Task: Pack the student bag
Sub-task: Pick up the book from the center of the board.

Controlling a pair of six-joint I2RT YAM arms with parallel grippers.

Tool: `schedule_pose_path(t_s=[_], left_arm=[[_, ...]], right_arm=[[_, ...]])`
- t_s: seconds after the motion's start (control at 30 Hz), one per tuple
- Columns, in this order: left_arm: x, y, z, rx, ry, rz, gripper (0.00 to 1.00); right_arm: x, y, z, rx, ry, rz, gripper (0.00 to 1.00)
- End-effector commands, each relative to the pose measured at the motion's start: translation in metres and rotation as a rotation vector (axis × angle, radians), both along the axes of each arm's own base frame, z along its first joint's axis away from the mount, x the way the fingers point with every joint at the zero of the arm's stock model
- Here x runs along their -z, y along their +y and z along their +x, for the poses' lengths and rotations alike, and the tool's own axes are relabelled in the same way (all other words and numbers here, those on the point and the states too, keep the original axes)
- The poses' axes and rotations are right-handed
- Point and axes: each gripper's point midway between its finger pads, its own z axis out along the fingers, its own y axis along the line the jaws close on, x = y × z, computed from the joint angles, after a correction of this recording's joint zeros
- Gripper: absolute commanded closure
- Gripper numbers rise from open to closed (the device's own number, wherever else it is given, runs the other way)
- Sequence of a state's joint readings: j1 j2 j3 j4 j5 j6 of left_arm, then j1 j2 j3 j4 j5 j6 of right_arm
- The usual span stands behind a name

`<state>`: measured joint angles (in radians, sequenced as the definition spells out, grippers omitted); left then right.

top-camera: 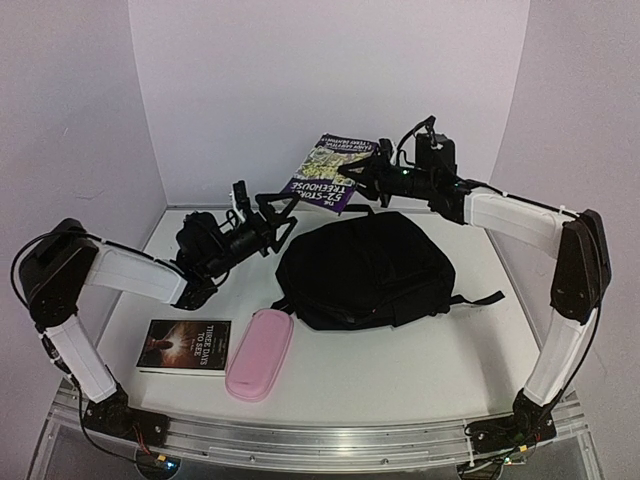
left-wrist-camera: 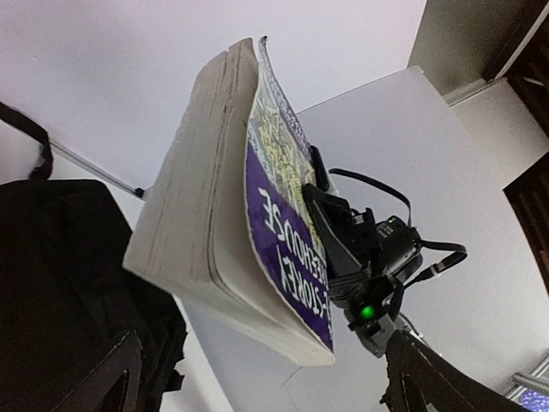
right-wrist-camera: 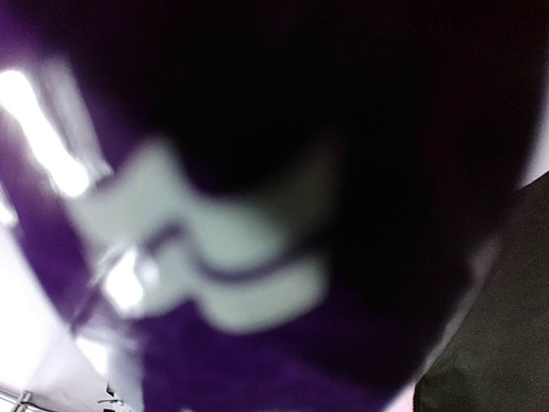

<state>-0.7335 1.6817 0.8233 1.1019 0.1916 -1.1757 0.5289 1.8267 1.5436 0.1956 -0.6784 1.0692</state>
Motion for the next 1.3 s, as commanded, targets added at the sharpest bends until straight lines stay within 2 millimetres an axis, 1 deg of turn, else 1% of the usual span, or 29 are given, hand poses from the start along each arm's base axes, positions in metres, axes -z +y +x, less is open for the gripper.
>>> schedule_pose_path(t_s=[0.0,0.1,0.27,0.43,0.67,0.87,0.93,0.97,1.07,1.1,1.17,1.2,1.27], left_arm=[[-0.044,-0.009,0.002,0.025,-0.095,-0.233,0.02],[-0.043,-0.015,0.009,0.044,-0.094,-0.299,0.08],[-0.043,-0.027,0.015,0.089,-0.088,-0.343,0.21],[-0.049,-0.031,0.017,0.095,-0.097,-0.357,0.29],[-0.054,-0.042,0.017,0.133,-0.092,-0.382,0.5],[-0.059,-0.04,0.016,0.122,-0.111,-0.382,0.7],[-0.061,-0.038,0.014,0.118,-0.124,-0.379,0.79],[-0.062,-0.038,0.013,0.117,-0.126,-0.377,0.83],[-0.06,-0.036,0.009,0.129,-0.119,-0.369,0.94],[-0.058,-0.035,0.007,0.137,-0.114,-0.363,0.98],[-0.055,-0.032,0.002,0.155,-0.112,-0.342,1.0],[-0.054,-0.032,-0.003,0.174,-0.112,-0.325,1.0],[-0.05,-0.032,-0.012,0.212,-0.107,-0.27,1.0]], right_arm=[[-0.057,0.0,-0.009,-0.004,-0.145,0.133,1.0],[-0.056,-0.002,-0.012,-0.003,-0.149,0.137,1.0],[-0.054,-0.003,-0.017,-0.007,-0.157,0.142,1.0],[-0.049,-0.002,-0.021,-0.013,-0.159,0.145,1.0],[-0.038,-0.001,-0.018,0.0,-0.14,0.156,1.0],[-0.029,-0.002,-0.016,0.017,-0.122,0.156,1.0],[-0.027,-0.002,-0.017,0.017,-0.122,0.153,0.94],[-0.026,-0.003,-0.017,0.016,-0.127,0.15,0.86],[-0.03,-0.003,-0.022,-0.005,-0.161,0.135,0.51],[-0.032,-0.004,-0.025,-0.015,-0.182,0.126,0.43],[-0.032,-0.008,-0.028,-0.032,-0.207,0.093,0.23],[-0.032,-0.011,-0.031,-0.045,-0.222,0.078,0.17],[-0.029,-0.02,-0.036,-0.071,-0.256,0.029,0.09]])
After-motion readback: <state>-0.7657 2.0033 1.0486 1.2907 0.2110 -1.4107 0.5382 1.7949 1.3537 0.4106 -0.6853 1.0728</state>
